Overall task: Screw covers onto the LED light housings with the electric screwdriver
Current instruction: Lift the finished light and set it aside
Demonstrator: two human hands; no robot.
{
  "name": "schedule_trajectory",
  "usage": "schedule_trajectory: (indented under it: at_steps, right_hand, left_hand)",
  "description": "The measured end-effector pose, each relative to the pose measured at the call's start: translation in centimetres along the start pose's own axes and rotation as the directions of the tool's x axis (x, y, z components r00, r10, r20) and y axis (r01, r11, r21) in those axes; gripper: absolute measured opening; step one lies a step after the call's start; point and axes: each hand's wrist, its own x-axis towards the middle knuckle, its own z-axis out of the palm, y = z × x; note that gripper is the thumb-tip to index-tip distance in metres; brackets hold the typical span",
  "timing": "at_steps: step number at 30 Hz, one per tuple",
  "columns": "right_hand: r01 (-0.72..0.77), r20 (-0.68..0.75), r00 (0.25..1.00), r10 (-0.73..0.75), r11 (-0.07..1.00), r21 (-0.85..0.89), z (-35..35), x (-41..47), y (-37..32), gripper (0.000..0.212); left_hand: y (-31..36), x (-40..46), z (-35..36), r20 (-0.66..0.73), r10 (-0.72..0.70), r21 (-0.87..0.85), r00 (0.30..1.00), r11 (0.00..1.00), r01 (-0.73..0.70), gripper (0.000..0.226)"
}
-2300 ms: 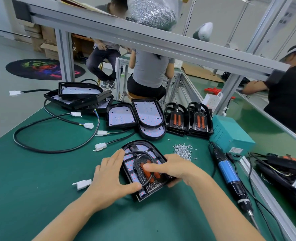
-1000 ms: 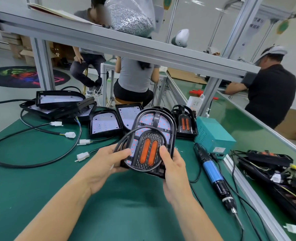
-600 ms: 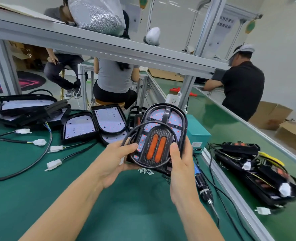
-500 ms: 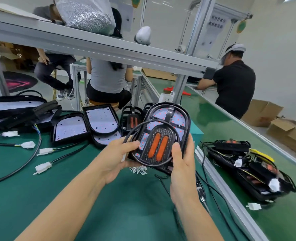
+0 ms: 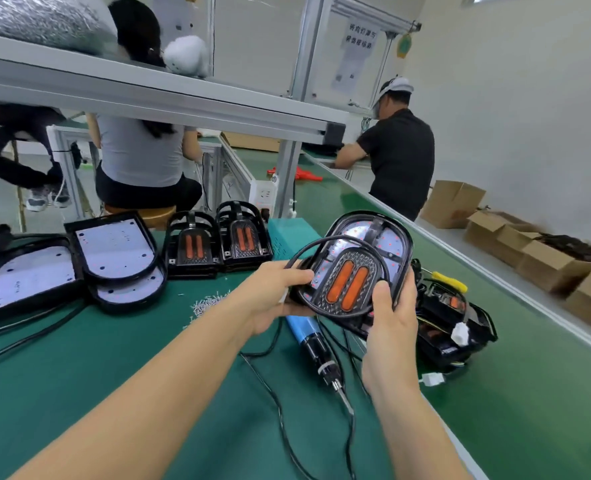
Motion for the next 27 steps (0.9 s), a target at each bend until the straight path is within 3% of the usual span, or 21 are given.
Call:
schedule_trajectory:
  at_steps: [6,11,13,15,19,21,24,25,27]
  right_hand:
    - [-0.009,-0.138,0.99,0.003,0.999,-0.041,-4.2,3.1,-0.8,0.048]
    - [-0.061,-0.236,0.971,0.045,0.996,-0.062,-6.8,6.6,-1.7,0.045]
    - [-0.077,-0.266,0.963,0.051,0.993,-0.086,-7.7,8.0,-2.1,0.044]
    - [-0.111,-0.287,0.955,0.077,0.988,-0.104,-8.6,9.3,-2.3,0.044]
    - [-0.188,-0.335,0.932,0.137,0.974,-0.124,-10.0,11.6,-2.6,0.04]
    - [-0.216,-0.363,0.919,0.154,0.967,-0.138,-10.4,12.7,-2.5,0.039]
    - [-0.3,-0.392,0.896,0.209,0.935,-0.188,-10.9,14.3,-2.0,0.041]
    - [-0.324,-0.401,0.888,0.227,0.926,-0.194,-10.9,14.7,-1.8,0.043]
    - [-0.361,-0.424,0.872,0.246,0.907,-0.216,-11.1,15.4,-1.5,0.044]
  left_hand:
    - [-0.1,3.4,5.3,0.085,-0.027,-0.029,0.996,0.999,0.03,0.012]
    - [0.0,5.7,9.7,0.068,-0.061,-0.069,0.996,0.995,0.066,0.005]
    - [0.0,6.3,11.1,0.069,-0.06,-0.047,0.996,0.997,0.063,0.02]
    - [-0.3,6.9,12.2,0.067,-0.041,0.022,0.997,0.999,0.04,0.052]
    - [-1.2,6.8,13.6,0.125,0.177,0.296,0.976,0.933,-0.207,0.085]
    - [-2.0,6.8,14.1,0.191,0.277,0.484,0.942,0.808,-0.336,0.087]
    - [-3.1,7.1,14.3,0.273,0.383,0.812,0.883,0.4,-0.425,0.081]
    - [-3.5,7.2,14.4,0.306,0.411,0.858,0.859,0.272,-0.435,0.076]
    - [-4.2,7.4,14.6,0.369,0.415,0.888,0.831,0.106,-0.447,0.07]
